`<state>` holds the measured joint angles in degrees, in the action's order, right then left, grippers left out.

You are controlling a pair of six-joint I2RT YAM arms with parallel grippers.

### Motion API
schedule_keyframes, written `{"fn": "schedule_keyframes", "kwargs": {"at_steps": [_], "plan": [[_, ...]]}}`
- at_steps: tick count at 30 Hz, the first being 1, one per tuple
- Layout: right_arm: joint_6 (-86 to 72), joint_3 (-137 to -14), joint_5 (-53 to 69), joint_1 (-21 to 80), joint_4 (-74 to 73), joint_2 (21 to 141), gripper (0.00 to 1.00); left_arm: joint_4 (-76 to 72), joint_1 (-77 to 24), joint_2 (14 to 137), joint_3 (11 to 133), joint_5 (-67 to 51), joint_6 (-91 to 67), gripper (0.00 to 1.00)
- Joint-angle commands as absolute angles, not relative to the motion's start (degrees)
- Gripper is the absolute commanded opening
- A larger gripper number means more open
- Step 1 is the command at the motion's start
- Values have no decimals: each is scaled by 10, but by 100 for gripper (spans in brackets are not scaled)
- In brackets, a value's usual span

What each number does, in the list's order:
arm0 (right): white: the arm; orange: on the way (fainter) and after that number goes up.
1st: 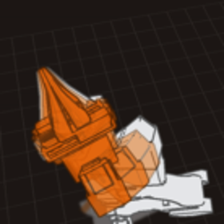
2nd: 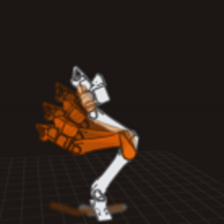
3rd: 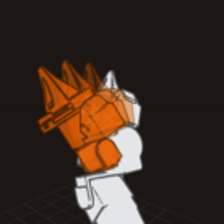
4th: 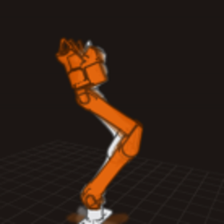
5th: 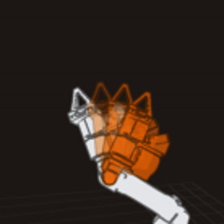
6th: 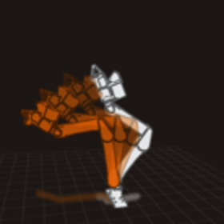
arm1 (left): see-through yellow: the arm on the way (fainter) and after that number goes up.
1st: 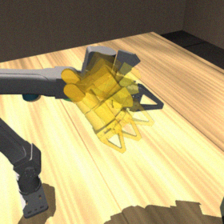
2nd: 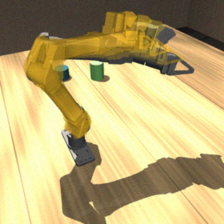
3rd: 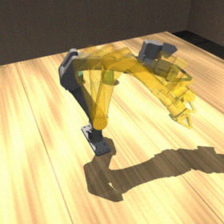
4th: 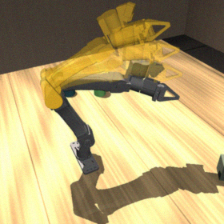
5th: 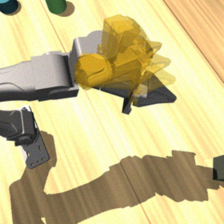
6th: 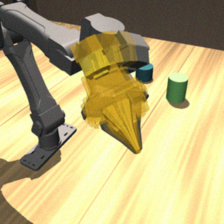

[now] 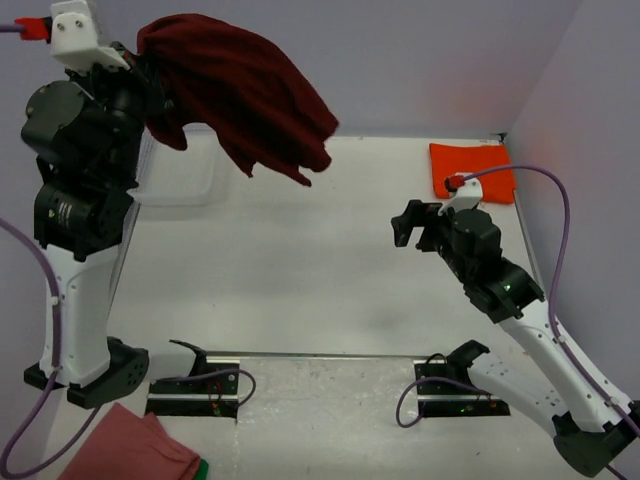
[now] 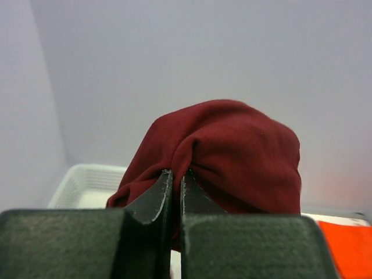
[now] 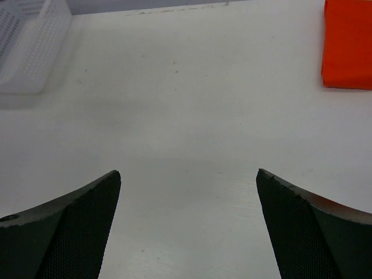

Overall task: Fold and stack the t-shirts
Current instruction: Move the tshirt to the center of the board

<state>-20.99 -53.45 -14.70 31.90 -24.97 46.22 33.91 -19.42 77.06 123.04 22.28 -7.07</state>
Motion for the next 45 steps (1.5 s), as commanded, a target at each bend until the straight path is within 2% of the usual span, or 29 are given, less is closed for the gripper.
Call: {"fn": "schedule_keyframes", "kwargs": {"at_steps": [1, 3, 7, 10, 12, 15, 17, 23, 26, 27, 30, 34, 38, 45], "plan": [[-223, -569, -203, 326, -264, 455, 99, 376, -195, 749, 1167, 86, -123, 0], [-223, -583, -201, 330, -284, 464, 99, 362, -195, 727, 1102, 40, -142, 0], [-224, -605, -184, 347, -316, 495, 99, 248, -205, 723, 866, -53, -212, 0], [-224, -593, -171, 365, -309, 507, 99, 182, -242, 780, 757, -67, -225, 0], [-229, -588, -139, 373, -303, 519, 99, 175, -253, 864, 739, -62, -225, 0], [-246, -575, -99, 389, -294, 551, 99, 174, -268, 967, 752, -28, -222, 1], [-265, -561, -85, 422, -280, 578, 99, 183, -270, 1022, 785, -23, -210, 6], [-337, -532, -116, 541, -259, 657, 97, 222, -270, 1063, 888, -1, -185, 7], [-375, -501, -113, 594, -227, 699, 86, 252, -266, 1080, 936, 48, -169, 7], [-385, -495, -113, 623, -217, 724, 75, 261, -265, 1088, 965, 58, -164, 7], [-413, -492, -118, 678, -194, 770, 60, 293, -251, 1122, 1000, 66, -158, 6], [-441, -524, -136, 715, -199, 841, 60, 287, -232, 1142, 1003, 54, -163, 5], [-471, -517, -175, 716, -213, 847, 60, 280, -231, 1142, 985, 52, -167, 4], [-508, -528, -263, 648, -290, 842, 61, 253, -232, 1128, 936, 39, -178, 4]]}}
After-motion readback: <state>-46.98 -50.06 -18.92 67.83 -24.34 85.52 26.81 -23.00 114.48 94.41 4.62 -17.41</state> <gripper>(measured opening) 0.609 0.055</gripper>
